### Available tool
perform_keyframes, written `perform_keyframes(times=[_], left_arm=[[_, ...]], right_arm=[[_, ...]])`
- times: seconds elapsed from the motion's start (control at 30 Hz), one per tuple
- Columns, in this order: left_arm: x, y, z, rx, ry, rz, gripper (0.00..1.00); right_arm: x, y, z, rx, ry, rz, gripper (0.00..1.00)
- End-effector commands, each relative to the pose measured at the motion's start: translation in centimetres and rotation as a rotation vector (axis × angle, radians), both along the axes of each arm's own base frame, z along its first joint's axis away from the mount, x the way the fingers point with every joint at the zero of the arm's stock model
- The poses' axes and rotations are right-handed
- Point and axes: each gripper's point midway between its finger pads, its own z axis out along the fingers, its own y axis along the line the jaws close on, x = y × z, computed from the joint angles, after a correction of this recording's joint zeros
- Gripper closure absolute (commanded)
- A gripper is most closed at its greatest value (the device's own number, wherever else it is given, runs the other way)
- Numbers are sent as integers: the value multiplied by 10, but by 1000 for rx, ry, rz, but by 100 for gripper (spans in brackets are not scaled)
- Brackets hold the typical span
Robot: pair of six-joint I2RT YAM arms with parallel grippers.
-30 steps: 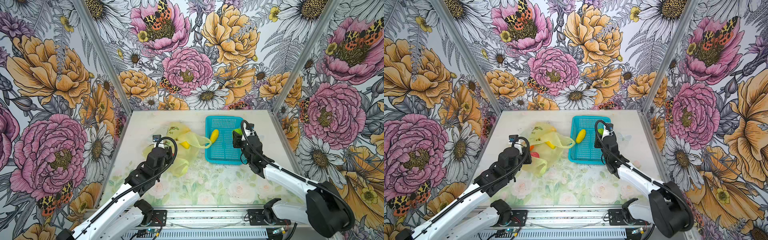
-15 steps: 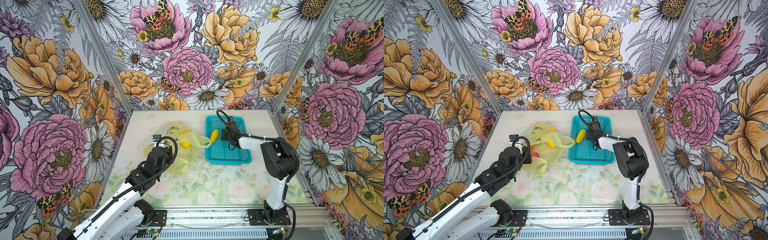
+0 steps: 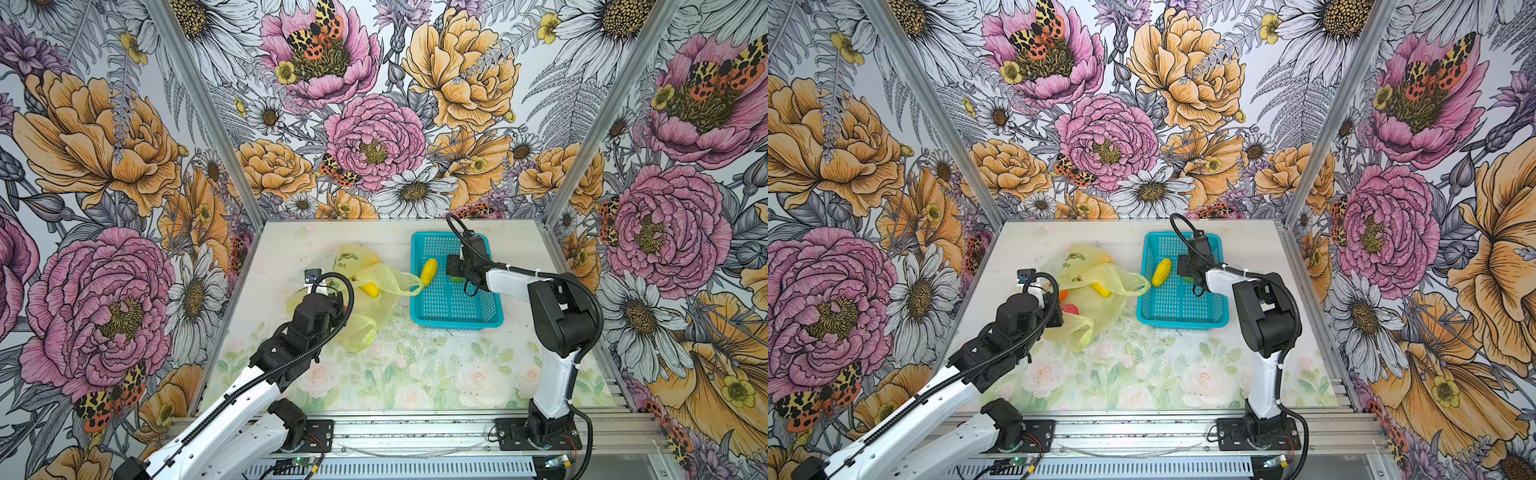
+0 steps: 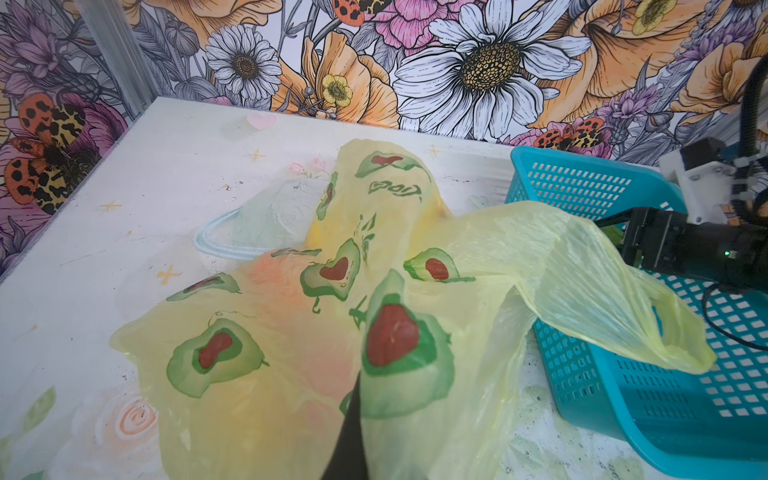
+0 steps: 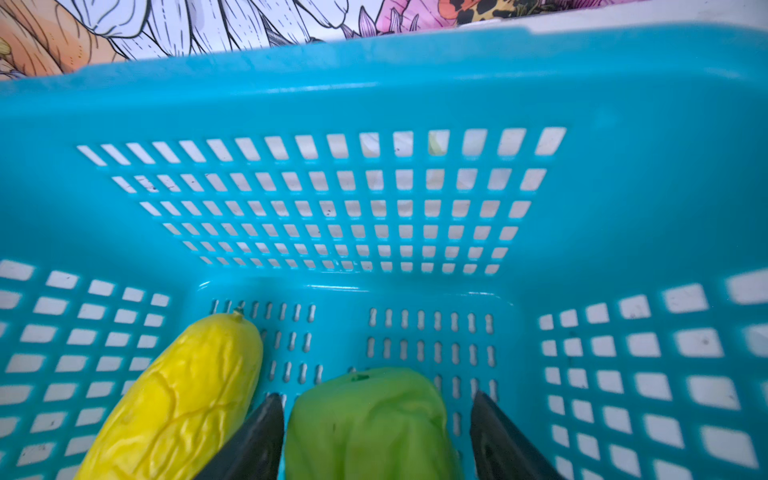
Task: Untie the knot of the plastic bag and take out the fruit
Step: 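Open the right gripper to drop the green fruit in the basket, then move the right gripper back over the bag mouth held by the left gripper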
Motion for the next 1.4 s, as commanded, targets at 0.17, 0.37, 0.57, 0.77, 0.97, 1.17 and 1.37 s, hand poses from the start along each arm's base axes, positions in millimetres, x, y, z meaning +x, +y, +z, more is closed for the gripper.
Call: perform_keyframes(times=[0.17,0.37,0.57,0.77,0.97,1.17,1.37], left_arm=[[2,0,12,-12,-23,-2,100],[3,4,12,-9,-28,18,100],[1,2,13,-15,-30,2,100],[1,-1,14,-20,-29,-9,100],[-1,4,16,-22,-42,6,100],[-2,-1,17,-30,-41,-17,100],[-3,-5,20,-32,-44,-38,100]], right_arm=[[-32,20,92,123,-229,94,2],[-105,62,164,200,-457,322,35],[-208,121,201,213,-711,674,61],[-264,172,181,175,-763,940,76],[-253,214,141,70,-639,1027,75],[-206,250,90,-36,-527,964,76],[-149,272,36,-179,-402,821,79]])
